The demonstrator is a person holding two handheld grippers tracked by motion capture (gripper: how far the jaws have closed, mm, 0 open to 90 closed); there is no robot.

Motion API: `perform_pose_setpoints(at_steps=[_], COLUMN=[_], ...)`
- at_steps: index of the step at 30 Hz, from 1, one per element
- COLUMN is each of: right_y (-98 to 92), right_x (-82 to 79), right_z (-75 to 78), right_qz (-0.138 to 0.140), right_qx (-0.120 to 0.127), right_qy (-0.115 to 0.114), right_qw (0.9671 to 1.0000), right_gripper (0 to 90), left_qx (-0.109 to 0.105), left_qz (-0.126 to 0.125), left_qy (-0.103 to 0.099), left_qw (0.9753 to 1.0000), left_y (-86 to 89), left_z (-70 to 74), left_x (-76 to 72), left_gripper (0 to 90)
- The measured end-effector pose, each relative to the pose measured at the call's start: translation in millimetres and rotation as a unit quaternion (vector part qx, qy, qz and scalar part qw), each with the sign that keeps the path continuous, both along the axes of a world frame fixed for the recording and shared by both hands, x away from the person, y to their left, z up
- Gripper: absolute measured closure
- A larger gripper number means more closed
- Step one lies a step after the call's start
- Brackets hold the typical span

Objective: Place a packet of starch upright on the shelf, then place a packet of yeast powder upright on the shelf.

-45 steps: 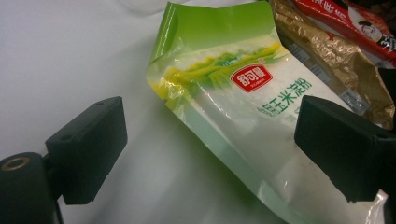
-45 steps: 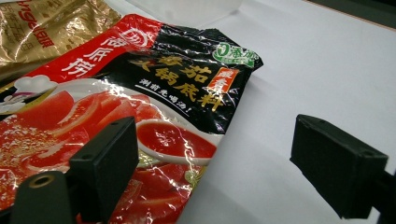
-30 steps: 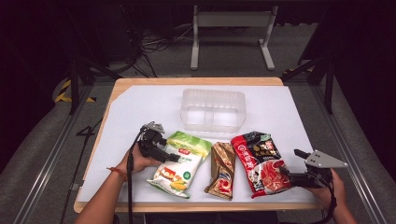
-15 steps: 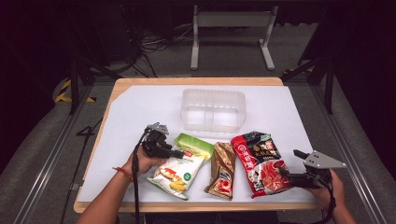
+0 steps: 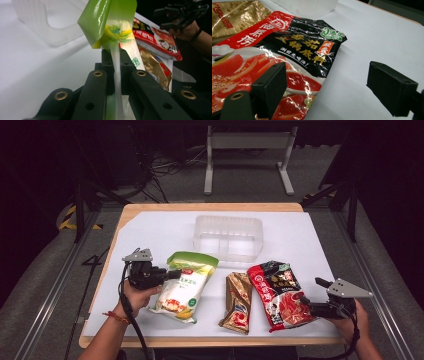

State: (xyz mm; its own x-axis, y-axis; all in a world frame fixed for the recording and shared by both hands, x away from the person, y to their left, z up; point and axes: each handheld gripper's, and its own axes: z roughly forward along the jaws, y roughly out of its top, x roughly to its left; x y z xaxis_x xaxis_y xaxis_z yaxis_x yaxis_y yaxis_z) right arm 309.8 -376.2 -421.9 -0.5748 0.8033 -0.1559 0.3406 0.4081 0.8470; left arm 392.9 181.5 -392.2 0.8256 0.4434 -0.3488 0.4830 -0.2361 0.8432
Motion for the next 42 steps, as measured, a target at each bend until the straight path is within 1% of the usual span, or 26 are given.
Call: perform_pose_setpoints(at_steps=[3,5,6,8,9,11,13,14,16,17,19,20,22,23,24,26,27,30,32,34,35,36,37,39,40,42], right_y=[1.2,2.3,2.3,2.2,1.9,0.7,-0.8,-1.2,-0.9,-0.6,0.2,0.6,0.3,-0.3,-1.0,-1.6,-1.6,-2.3,-2.9,-3.2,-3.6,-3.8,-4.1,-5.0,-5.5,-5.6], right_x=[1.3,2.4,2.4,2.2,2.0,1.2,1.4,1.8,2.3,2.3,1.7,1.1,1.1,1.5,1.8,2.6,2.7,2.2,0.8,0.0,-0.6,-1.3,-1.8,-2.1,-2.1,-2.4], right_z=[-0.1,-0.3,-0.3,0.7,1.3,2.4,2.7,2.5,2.7,2.7,2.3,1.8,1.5,1.8,2.5,2.8,2.9,2.0,1.9,2.2,2.1,1.7,1.6,2.3,2.6,2.3], right_qz=[0.001,0.004,0.004,0.003,0.004,0.002,-0.001,-0.002,-0.002,-0.001,0.000,0.000,0.000,0.000,-0.001,-0.002,-0.003,-0.003,-0.003,-0.004,-0.003,-0.004,-0.003,-0.003,-0.002,-0.001], right_qx=[-0.002,-0.005,-0.005,-0.001,-0.001,0.000,0.004,0.003,0.004,0.005,0.001,0.001,0.001,0.000,0.004,0.006,0.006,0.005,0.005,0.007,0.008,0.006,0.004,0.009,0.011,0.009], right_qy=[0.000,-0.001,-0.001,-0.001,-0.004,-0.008,-0.008,-0.008,-0.007,-0.007,-0.007,-0.006,-0.006,-0.007,-0.008,-0.010,-0.009,-0.009,-0.010,-0.009,-0.009,-0.009,-0.010,-0.012,-0.013,-0.013], right_qw=[1.0000,1.0000,1.0000,1.0000,1.0000,1.0000,1.0000,1.0000,1.0000,1.0000,1.0000,1.0000,1.0000,1.0000,1.0000,0.9999,0.9999,0.9999,0.9999,0.9999,0.9999,0.9999,0.9999,0.9999,0.9999,0.9999], right_gripper=[16.7,16.7,16.7,16.7,16.7,16.8,16.8,16.8,16.8,16.8,16.9,16.9,16.9,16.9,16.9,16.9,16.9,16.8,16.8,16.9,16.9,16.9,17.0,17.0,17.1,17.1], left_qx=[-0.010,-0.009,-0.014,-0.027,-0.028,-0.030,-0.032,-0.028,-0.027,-0.029,-0.034,-0.034,-0.040,-0.046,-0.054,-0.059,-0.066,-0.070,-0.080,-0.082,-0.082,-0.086,-0.078,-0.067,-0.064,-0.067], left_qz=[0.007,0.014,0.017,0.018,0.022,0.027,0.031,0.036,0.034,0.041,0.042,0.049,0.051,0.062,0.063,0.065,0.069,0.074,0.075,0.074,0.078,0.073,0.074,0.083,0.090,0.095], left_qy=[-0.012,-0.024,-0.025,-0.039,-0.045,-0.051,-0.051,-0.056,-0.065,-0.068,-0.071,-0.077,-0.080,-0.082,-0.079,-0.084,-0.081,-0.082,-0.080,-0.079,-0.075,-0.067,-0.068,-0.074,-0.077,-0.074], left_qw=[0.9999,0.9996,0.9995,0.9987,0.9983,0.9979,0.9977,0.9974,0.9969,0.9964,0.9960,0.9952,0.9947,0.9937,0.9934,0.9926,0.9921,0.9915,0.9907,0.9907,0.9907,0.9913,0.9919,0.9916,0.9909,0.9905], left_y=[4.3,6.8,7.5,10.0,9.9,10.1,9.5,9.3,9.1,8.8,9.1,9.1,9.2,9.3,9.3,9.6,9.1,7.0,1.2,-0.9,-3.5,-6.3,-9.5,-17.4,-20.1,-24.2], left_z=[6.5,12.8,15.0,20.8,23.8,26.1,27.9,29.2,31.6,32.9,35.4,37.0,39.5,41.7,43.0,45.1,45.9,47.9,51.9,53.1,54.7,55.6,57.0,59.7,61.0,64.0], left_x=[-4.9,-9.8,-11.5,-15.7,-18.4,-20.0,-22.2,-23.8,-25.2,-26.2,-26.9,-27.7,-28.3,-28.5,-28.1,-26.0,-25.6,-23.8,-20.4,-19.1,-16.5,-14.3,-13.2,-13.0,-12.7,-11.1], left_gripper=[87.6,88.2,88.2,88.7,88.9,89.3,89.6,89.7,89.8,89.8,89.8,89.9,89.8,89.9,89.9,89.9,89.9,89.9,89.9,89.9,89.9,89.9,89.9,89.9,89.9,89.9])
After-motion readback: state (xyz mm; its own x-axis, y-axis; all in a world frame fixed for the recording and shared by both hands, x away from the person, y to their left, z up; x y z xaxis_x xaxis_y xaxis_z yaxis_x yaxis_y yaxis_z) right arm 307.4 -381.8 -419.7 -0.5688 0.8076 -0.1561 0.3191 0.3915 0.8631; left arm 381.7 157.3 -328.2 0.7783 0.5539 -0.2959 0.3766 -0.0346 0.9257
